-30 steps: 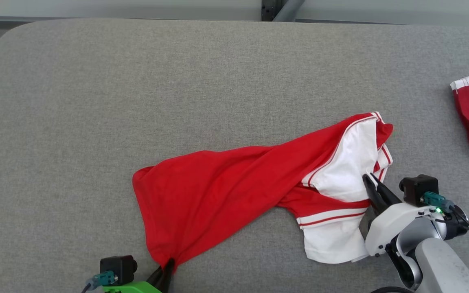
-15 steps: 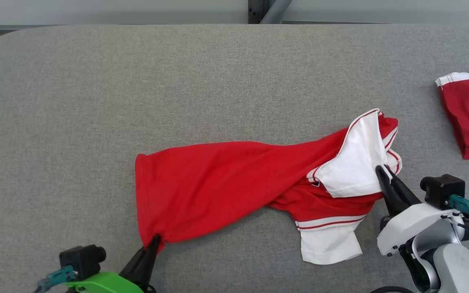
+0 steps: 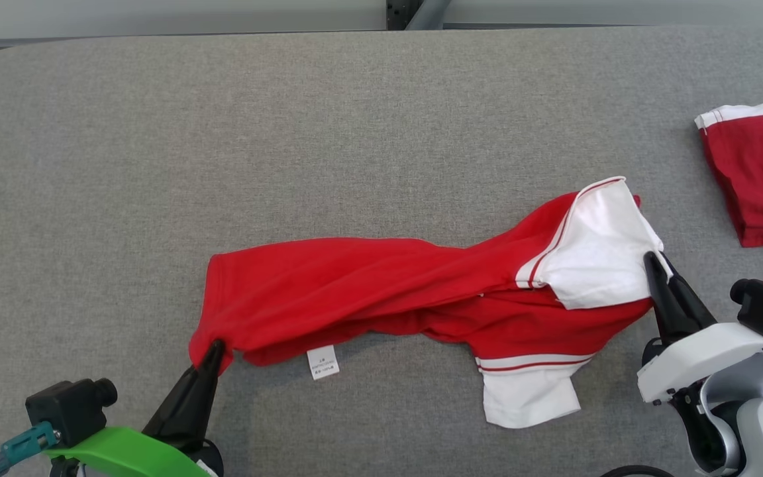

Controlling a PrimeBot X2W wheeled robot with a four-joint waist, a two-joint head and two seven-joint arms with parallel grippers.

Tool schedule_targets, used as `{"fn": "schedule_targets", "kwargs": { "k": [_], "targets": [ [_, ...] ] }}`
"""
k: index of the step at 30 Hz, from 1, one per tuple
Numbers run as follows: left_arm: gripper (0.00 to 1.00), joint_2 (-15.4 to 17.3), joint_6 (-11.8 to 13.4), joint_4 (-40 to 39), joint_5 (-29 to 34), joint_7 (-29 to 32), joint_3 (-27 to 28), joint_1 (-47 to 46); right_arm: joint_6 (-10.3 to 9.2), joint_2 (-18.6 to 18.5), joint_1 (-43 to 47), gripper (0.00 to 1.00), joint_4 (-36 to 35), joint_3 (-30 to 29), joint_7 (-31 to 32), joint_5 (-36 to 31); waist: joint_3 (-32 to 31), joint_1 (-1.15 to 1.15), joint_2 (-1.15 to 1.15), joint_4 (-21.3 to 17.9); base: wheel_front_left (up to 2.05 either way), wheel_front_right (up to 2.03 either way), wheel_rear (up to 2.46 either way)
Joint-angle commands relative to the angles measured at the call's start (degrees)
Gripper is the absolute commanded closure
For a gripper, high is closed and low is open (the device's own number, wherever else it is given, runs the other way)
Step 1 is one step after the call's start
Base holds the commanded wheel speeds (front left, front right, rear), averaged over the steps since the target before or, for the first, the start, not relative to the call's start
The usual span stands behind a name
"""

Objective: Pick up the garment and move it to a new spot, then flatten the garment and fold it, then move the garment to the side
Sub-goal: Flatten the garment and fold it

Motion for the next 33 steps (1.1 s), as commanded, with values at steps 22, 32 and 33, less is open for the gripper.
{"fn": "schedule_targets", "kwargs": {
  "k": [22, 32, 33],
  "targets": [
    [1.0, 3.6, 0.0, -2.1, -1.6, 2.0, 2.3, -10.7, -0.05, -0.1, -8.1, 1.0, -3.7, -3.6, 1.9, 9.3, 0.5, 0.0, 0.0, -2.8, 0.0, 0.0, 0.0],
    [1.0, 5.2, -0.6, 14.2, 3.4, -3.9, 3.3, -36.0, -0.05, -0.6, -25.4, 1.0, 6.8, 6.8, -10.4, 1.4, 2.1, 0.0, 0.0, -2.7, 0.0, 0.0, 0.0],
    [1.0, 5.1, -0.8, 15.8, 3.5, -4.9, 3.0, -36.5, -0.05, -0.8, -25.7, 1.0, 8.1, 8.2, -12.5, 0.8, 2.2, 0.0, 0.0, -2.7, 0.0, 0.0, 0.0]
  ]
}}
